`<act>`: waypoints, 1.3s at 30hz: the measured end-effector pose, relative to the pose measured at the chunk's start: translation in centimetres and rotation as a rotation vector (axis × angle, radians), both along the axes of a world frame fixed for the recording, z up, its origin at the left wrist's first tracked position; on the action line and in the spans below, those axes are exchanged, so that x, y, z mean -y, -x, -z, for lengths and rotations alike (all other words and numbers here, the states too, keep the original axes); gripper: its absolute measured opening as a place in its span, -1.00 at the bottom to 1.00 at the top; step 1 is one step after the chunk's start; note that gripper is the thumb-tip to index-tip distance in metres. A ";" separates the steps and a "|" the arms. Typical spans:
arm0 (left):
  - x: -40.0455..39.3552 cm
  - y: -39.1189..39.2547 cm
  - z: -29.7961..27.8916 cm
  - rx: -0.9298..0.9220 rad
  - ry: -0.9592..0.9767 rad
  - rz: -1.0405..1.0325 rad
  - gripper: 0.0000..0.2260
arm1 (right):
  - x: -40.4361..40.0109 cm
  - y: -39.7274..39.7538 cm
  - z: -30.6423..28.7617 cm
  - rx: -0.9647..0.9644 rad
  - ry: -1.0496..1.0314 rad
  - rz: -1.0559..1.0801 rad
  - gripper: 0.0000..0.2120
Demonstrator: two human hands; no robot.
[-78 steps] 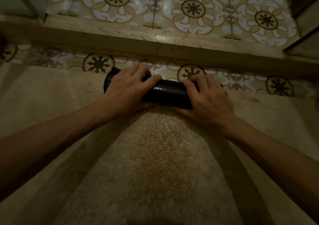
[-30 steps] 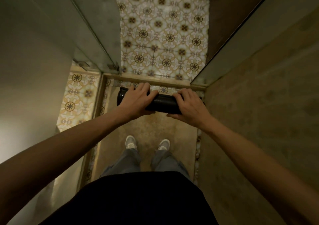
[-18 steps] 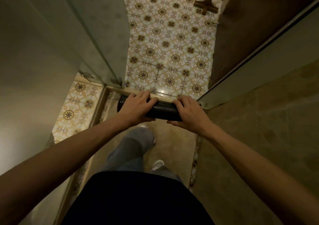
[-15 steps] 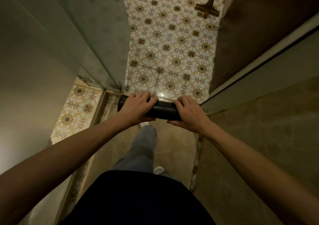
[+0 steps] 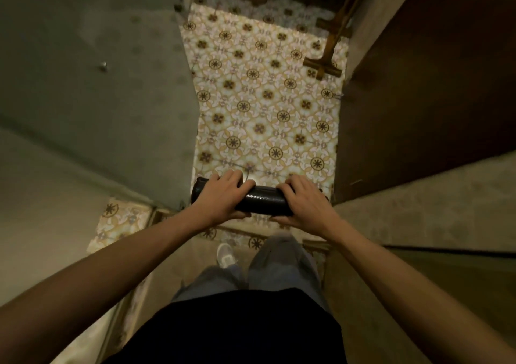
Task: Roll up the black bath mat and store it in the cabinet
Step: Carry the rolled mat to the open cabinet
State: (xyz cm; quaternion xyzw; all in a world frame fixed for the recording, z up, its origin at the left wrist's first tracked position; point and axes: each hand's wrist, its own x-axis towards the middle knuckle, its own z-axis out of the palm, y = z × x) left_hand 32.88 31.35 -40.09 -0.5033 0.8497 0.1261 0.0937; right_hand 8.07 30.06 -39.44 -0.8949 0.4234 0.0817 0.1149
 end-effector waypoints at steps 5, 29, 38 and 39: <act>7.8 -0.3 -0.1 -0.003 -0.002 -0.016 -0.35 | 8.0 -0.4 -0.4 0.016 -0.018 0.000 -0.29; 53.2 -2.0 4.6 -0.058 -0.112 -0.262 -0.38 | 60.0 -2.8 4.6 0.036 -0.173 -0.260 -0.29; 74.1 -8.8 7.5 -0.118 -0.171 -0.327 -0.36 | 81.5 -10.5 6.2 -0.045 -0.223 -0.255 -0.25; 76.3 -9.9 7.6 -0.107 -0.163 -0.326 -0.36 | 84.0 -11.7 6.2 -0.052 -0.213 -0.271 -0.26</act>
